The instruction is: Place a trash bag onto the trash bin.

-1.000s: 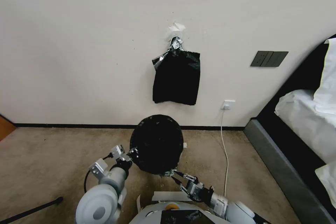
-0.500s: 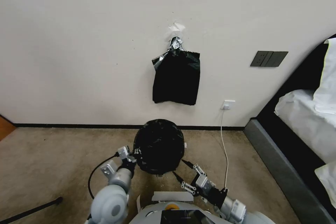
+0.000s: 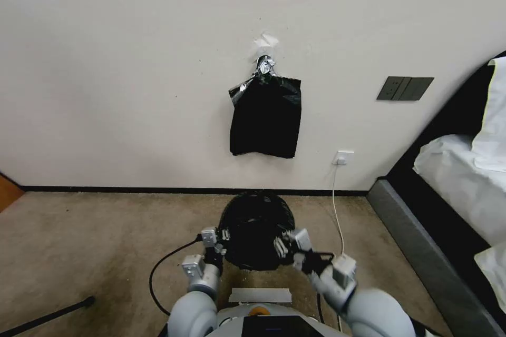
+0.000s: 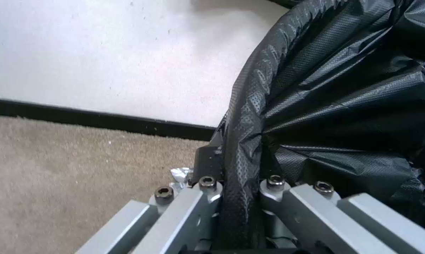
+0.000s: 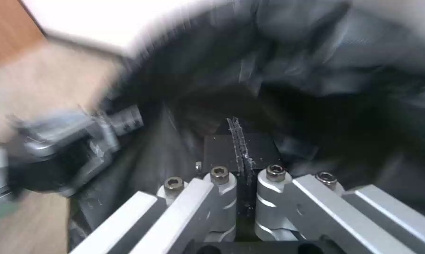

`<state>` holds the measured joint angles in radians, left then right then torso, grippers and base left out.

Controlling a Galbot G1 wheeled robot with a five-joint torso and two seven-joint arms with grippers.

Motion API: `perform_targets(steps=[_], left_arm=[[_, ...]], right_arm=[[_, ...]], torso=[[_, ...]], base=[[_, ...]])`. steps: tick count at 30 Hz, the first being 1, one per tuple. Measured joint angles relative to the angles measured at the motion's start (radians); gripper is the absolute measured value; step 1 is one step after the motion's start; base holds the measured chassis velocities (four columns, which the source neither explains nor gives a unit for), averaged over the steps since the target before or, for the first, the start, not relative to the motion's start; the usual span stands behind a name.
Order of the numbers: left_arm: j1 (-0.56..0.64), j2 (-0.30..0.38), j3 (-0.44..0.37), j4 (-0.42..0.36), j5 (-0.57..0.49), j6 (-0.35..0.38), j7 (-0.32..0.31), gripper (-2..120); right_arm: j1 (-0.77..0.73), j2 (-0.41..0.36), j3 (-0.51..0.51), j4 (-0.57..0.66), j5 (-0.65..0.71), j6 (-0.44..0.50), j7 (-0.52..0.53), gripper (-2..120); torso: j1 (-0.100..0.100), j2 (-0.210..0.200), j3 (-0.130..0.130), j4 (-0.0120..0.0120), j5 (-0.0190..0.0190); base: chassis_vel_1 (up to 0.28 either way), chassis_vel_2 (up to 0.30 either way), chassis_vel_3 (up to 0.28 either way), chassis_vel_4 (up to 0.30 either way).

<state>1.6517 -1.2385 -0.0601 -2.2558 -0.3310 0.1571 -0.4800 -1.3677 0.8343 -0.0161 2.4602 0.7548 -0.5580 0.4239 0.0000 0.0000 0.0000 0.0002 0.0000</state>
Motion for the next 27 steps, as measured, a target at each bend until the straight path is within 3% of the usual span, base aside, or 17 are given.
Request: perform_targets(steps=[7,16,27], left_arm=[[0.015,-0.022,0.026,0.003,0.072,0.0,0.005,1],[0.018,-0.034,0.053,0.007,0.107,0.0,0.007,1],[0.026,-0.034,0.067,-0.004,0.128,0.003,0.016,1]], right_arm=[[0.047,0.03,-0.049,-0.038,0.08,-0.073,0.098,0],[0.103,0.064,-0.081,-0.066,0.132,-0.08,0.156,0],[0.258,0.122,-0.185,-0.214,0.198,-0.158,0.327,0]], torso=[[0.0,0.0,0.0,-0.0002,0.0001],[0.0,0.0,0.0,-0.0002,0.0],[0.0,0.0,0.0,-0.0002,-0.0001]], base=[[0.0,0.0,0.0,0.0],[0.0,0.0,0.0,0.0],[0.0,0.0,0.0,0.0]])
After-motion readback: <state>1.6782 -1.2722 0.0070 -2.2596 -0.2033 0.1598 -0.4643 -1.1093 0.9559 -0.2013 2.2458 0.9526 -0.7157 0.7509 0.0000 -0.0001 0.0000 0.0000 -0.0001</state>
